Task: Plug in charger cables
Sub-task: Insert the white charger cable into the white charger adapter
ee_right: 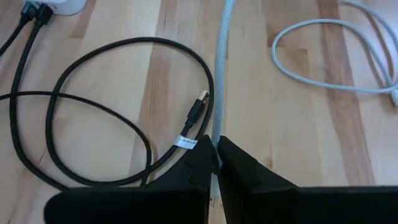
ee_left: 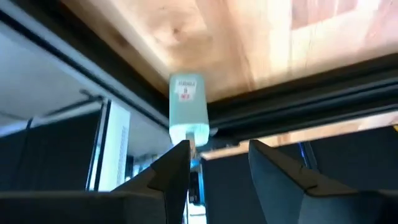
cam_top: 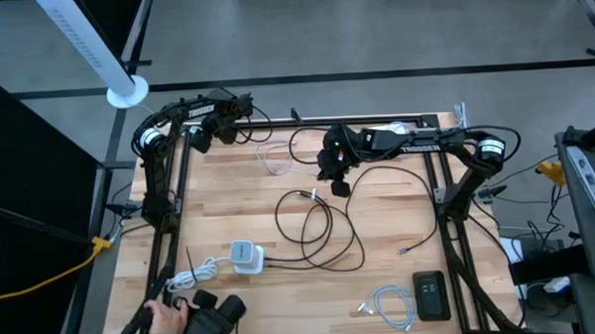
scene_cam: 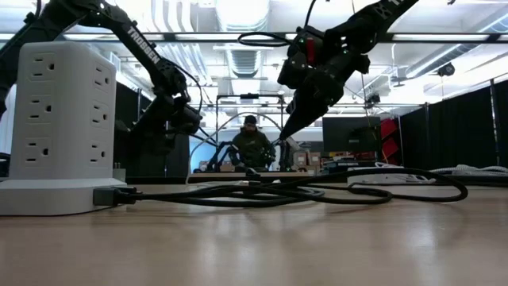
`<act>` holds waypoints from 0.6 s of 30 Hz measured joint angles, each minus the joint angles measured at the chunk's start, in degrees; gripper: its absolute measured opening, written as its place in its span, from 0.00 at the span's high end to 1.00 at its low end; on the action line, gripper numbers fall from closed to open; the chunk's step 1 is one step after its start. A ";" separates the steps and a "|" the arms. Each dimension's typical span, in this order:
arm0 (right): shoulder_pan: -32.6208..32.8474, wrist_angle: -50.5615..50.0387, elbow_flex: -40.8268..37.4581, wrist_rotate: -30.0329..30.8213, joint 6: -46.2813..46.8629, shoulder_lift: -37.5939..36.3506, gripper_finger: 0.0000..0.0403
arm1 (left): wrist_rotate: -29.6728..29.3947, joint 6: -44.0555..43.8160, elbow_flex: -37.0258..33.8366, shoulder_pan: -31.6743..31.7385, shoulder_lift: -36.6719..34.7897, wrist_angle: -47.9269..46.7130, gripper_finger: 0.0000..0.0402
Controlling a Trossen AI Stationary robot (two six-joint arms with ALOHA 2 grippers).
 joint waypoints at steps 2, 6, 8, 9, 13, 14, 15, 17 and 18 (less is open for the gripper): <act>0.48 -0.68 0.00 -0.02 0.04 0.00 1.00 | -0.19 0.51 0.01 0.43 -0.01 1.52 0.58; 1.36 -0.86 -0.26 -0.02 0.02 0.00 1.00 | -0.43 0.85 0.23 1.45 -0.07 1.71 0.43; 1.69 -0.78 -0.26 -0.06 0.02 0.00 1.00 | -1.09 1.09 -0.10 2.16 -0.11 1.84 0.35; 1.84 -0.79 -0.26 -0.04 -0.01 0.00 1.00 | -2.06 1.40 -0.36 2.57 -0.13 2.04 0.31; 2.13 -0.77 -0.26 -0.02 -0.20 0.00 1.00 | -5.16 1.43 -1.24 4.58 -0.13 3.79 0.19; 2.15 -0.77 -0.26 -0.02 -0.23 0.00 1.00 | -5.14 1.26 -1.28 5.03 -0.13 4.06 0.18; 2.20 -0.81 -0.28 0.00 -0.28 0.00 1.00 | -5.08 1.09 -1.30 5.38 -0.13 4.58 0.17; 2.24 -0.77 -0.28 -0.02 -0.78 0.00 1.00 | -5.01 0.79 -1.35 5.65 -0.15 6.20 0.16; 2.24 -0.74 -0.28 -0.02 -0.81 0.00 1.00 | -4.74 0.82 -1.36 5.71 -0.15 6.82 0.16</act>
